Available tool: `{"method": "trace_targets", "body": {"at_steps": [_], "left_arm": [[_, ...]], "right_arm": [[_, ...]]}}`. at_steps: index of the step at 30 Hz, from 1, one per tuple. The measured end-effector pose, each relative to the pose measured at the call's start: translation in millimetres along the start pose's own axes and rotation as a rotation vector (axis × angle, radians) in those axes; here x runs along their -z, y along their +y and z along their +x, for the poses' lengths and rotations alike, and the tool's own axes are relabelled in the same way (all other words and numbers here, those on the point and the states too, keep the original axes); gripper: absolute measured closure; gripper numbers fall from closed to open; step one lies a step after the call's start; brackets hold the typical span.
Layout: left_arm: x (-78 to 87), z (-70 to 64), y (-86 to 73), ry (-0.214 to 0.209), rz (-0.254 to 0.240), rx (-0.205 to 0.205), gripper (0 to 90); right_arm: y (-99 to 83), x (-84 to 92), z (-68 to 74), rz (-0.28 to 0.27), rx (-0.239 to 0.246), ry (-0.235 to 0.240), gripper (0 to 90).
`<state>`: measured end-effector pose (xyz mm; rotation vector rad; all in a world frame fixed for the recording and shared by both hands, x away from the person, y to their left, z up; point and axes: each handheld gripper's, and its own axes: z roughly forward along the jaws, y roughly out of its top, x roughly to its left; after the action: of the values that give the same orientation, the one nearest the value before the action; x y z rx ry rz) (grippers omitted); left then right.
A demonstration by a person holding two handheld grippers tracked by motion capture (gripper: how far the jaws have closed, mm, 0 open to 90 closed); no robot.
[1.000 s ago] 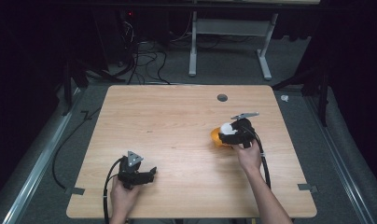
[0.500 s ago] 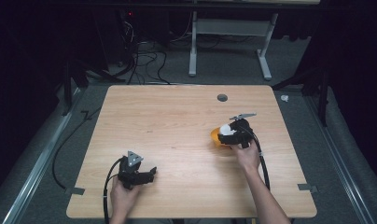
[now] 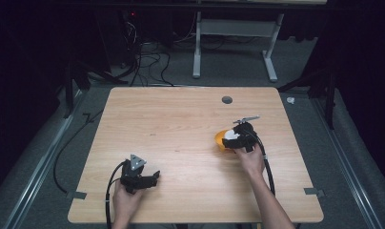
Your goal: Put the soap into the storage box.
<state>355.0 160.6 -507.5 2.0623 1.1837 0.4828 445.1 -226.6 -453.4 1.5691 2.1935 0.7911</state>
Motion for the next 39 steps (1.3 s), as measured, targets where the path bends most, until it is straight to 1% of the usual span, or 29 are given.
{"method": "trace_targets", "body": {"at_steps": [4,11,14,23,26,33,35,39], "left_arm": [[0.0,0.0,0.0,-0.001,0.0,-0.001,15.7],[0.0,0.0,0.0,-0.001,0.0,0.0,15.8],[0.0,0.0,0.0,-0.001,0.0,0.0,15.7],[0.0,-0.1,0.0,-0.001,0.0,-0.001,15.8],[0.0,-0.1,0.0,-0.001,0.0,-0.001,15.7],[0.0,-0.1,0.0,-0.001,0.0,-0.001,15.8],[0.0,-0.1,0.0,-0.001,0.0,-0.001,15.8],[0.0,-0.1,0.0,-0.001,0.0,-0.001,15.8]], "right_arm": [[1.6,7.2,-0.3,-0.038,0.0,0.001,24.1],[1.6,15.3,-2.4,-0.067,0.0,0.008,24.5],[1.1,20.2,-5.0,-0.088,-0.012,0.013,24.9],[-0.3,32.9,-8.7,-0.122,-0.01,0.008,25.3],[-1.3,35.5,-10.0,-0.132,-0.012,0.021,25.3],[-4.0,41.8,-11.0,-0.153,-0.007,0.021,26.5],[-4.6,43.5,-11.5,-0.157,-0.013,0.023,26.7],[-6.1,49.8,-12.9,-0.172,-0.011,0.025,27.3]]}}
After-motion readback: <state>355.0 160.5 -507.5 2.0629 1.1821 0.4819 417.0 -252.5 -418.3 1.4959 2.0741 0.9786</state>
